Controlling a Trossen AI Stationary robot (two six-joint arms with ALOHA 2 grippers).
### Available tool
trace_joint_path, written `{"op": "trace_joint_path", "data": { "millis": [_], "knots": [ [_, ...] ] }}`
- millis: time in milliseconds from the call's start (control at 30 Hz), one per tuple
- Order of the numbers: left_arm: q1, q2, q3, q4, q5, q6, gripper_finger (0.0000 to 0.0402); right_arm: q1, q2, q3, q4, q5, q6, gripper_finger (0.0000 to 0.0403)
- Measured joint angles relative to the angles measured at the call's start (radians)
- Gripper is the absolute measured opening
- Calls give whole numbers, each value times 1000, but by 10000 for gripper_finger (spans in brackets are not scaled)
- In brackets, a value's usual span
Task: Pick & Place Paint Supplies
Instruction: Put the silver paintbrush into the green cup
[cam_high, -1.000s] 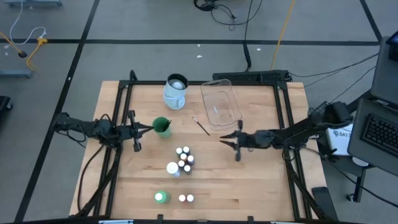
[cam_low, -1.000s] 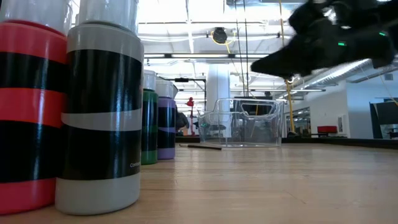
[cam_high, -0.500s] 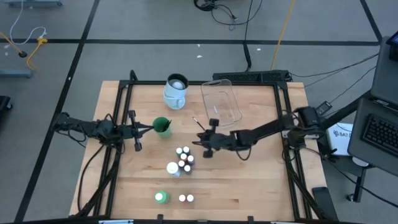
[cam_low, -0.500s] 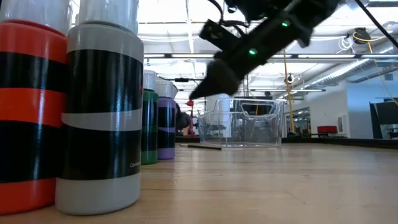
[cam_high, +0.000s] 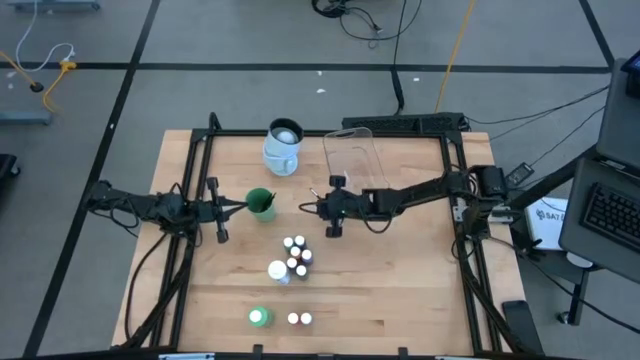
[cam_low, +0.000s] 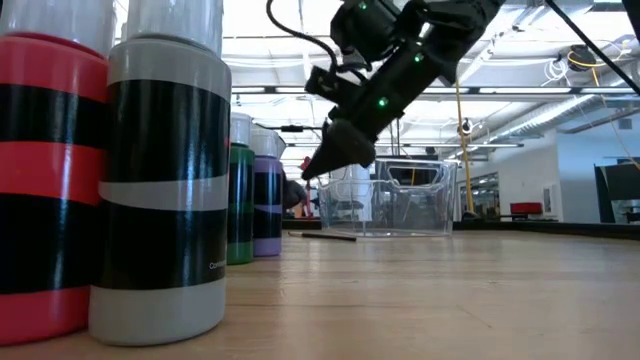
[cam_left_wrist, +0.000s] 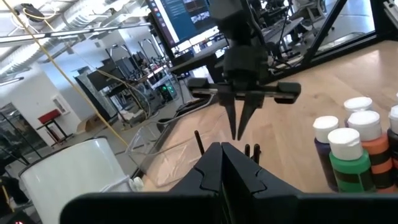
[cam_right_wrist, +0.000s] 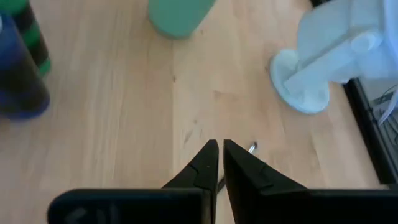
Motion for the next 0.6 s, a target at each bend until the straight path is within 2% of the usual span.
{"op": "trace_joint_path", "data": {
  "millis": [167,367,600],
  "knots": [
    [0,0,0,-1,0,-6,5,-10,0,2,18,1,12,20],
    [0,0,0,-1,1,-12,5,8,0,0,28,-28,-24,57],
    [0,0,0,-4,1,-11,5,-15,0,-35,29,25,70,90]
  ]
}}
